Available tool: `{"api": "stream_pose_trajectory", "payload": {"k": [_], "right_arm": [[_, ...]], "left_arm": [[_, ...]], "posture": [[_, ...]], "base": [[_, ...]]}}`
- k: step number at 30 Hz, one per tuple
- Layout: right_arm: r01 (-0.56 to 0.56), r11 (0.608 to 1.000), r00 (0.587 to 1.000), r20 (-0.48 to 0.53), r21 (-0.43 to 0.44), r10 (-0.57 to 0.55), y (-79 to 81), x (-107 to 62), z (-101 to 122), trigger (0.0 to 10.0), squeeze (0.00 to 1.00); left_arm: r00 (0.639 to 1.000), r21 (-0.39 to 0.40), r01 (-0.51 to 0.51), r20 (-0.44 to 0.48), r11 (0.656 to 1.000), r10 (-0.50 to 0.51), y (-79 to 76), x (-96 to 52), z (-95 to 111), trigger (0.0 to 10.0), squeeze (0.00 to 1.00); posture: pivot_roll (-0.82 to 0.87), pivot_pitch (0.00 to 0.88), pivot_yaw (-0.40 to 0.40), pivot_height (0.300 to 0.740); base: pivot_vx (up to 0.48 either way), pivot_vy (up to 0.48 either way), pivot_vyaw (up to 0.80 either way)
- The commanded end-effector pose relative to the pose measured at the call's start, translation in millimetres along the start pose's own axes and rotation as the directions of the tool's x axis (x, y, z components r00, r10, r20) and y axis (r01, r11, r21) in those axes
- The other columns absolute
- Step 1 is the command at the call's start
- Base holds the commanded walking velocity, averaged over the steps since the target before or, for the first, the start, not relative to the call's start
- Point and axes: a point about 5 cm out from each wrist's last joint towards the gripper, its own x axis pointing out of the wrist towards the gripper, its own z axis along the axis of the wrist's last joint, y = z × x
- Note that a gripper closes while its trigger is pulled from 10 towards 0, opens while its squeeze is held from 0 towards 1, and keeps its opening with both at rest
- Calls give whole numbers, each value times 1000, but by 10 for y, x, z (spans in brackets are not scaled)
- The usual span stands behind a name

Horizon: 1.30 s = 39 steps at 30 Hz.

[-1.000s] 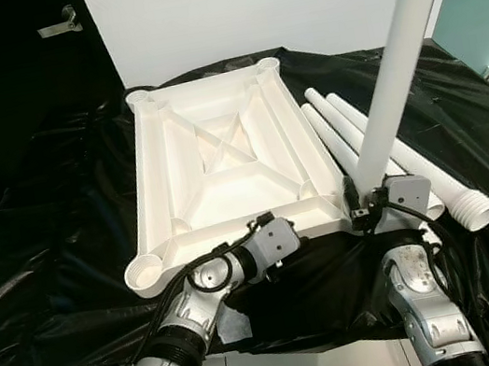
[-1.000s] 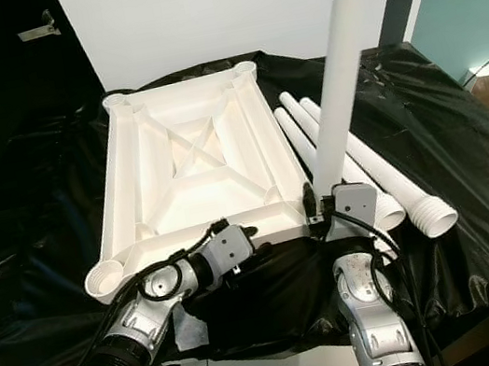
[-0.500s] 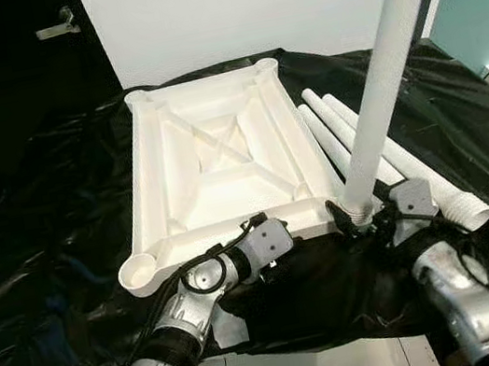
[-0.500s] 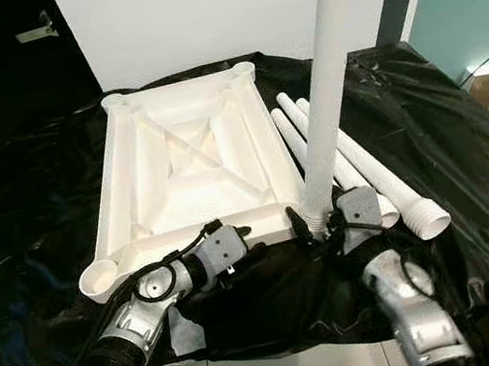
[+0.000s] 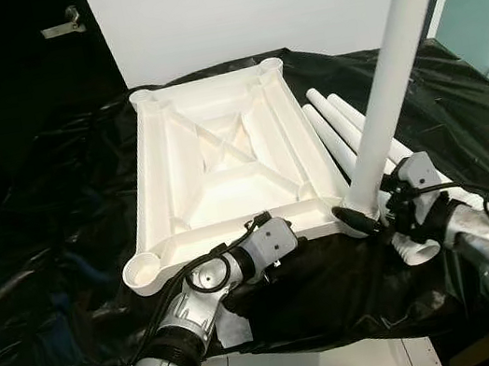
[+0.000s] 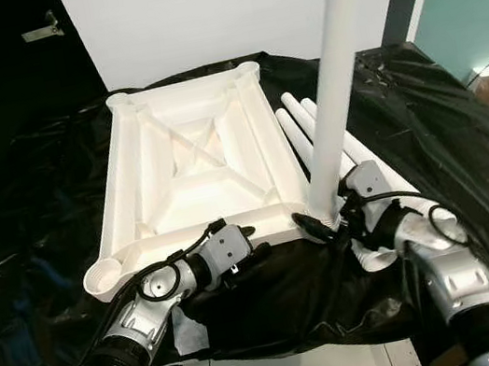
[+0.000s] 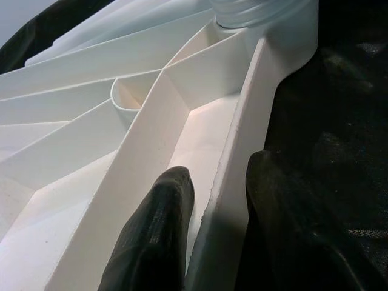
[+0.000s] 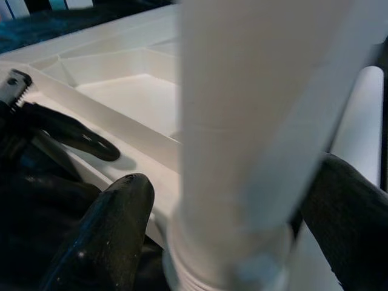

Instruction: Building children table

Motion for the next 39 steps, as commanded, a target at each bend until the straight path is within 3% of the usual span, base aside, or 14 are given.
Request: {"api": "stream_pose_trajectory", "payload": {"k": [1,3,4,17,19,21,27,28,30,31,32,35,36,39], "right_arm": [[-31,999,999,-9,15,31,19,17,-19,10000,0],[-59,998,998,-16,17,60,2,12,-19,10000,0],[-80,997,997,-20,15,81,-14,9,-13,0,0],[-119,992,992,-24,43,121,-79,-34,-20,0,0],[-57,990,998,-5,130,58,-56,-35,-65,0,0],[-40,987,999,2,154,40,-42,-28,-74,0,0],[176,961,981,41,214,-188,124,68,-120,0,0],[280,929,955,28,242,-296,168,83,-160,0,0],[280,929,955,28,242,-296,168,83,-160,0,0],[463,835,877,-19,298,-480,342,91,-258,0,0],[463,835,877,-19,298,-480,342,91,-258,0,0],[574,757,805,-48,312,-591,501,113,-298,0,0],[574,757,805,-48,312,-591,501,113,-298,0,0],[651,704,744,-54,284,-666,530,132,-292,0,0]], "left_arm": [[994,-61,59,-86,996,-65,-197,-10,-202,10000,0],[994,-62,57,-86,996,-63,-200,-13,-204,10000,0],[994,-64,55,-86,996,-61,-203,-15,-206,10000,0],[995,-64,58,-82,996,-63,-204,2,-191,10000,0],[995,-64,60,-80,996,-65,-209,10,-185,10000,0],[995,-64,60,-80,996,-65,-209,11,-184,10000,0],[995,-67,54,-80,996,-59,-206,10,-187,10000,0],[995,-68,52,-81,996,-57,-208,9,-188,10000,0],[995,-68,52,-81,996,-57,-208,9,-188,10000,0],[995,-72,47,-81,996,-53,-214,7,-192,10000,0],[995,-72,47,-81,996,-53,-214,7,-192,10000,0],[995,-74,51,-84,996,-57,-229,5,-204,10000,0],[995,-74,51,-84,996,-57,-229,5,-204,10000,0],[994,-74,57,-84,996,-63,-239,13,-206,10000,0]], "posture": [[-78,18,-6,740],[-78,18,-6,740],[-75,16,-8,740],[-87,20,-1,740],[-86,19,-4,740],[-86,19,-4,740],[-81,18,-12,740],[-78,17,-17,740],[-78,17,-17,740],[-73,18,-18,740],[-73,18,-18,740],[-84,22,-11,740],[-84,22,-11,740],[-88,24,-8,740]], "base": [[0,0,0],[0,0,0],[0,0,0],[0,0,0],[0,0,0],[0,0,0],[0,0,0],[0,0,0],[0,0,0],[0,0,0],[0,0,0],[0,0,0],[0,0,0],[0,0,0]]}}
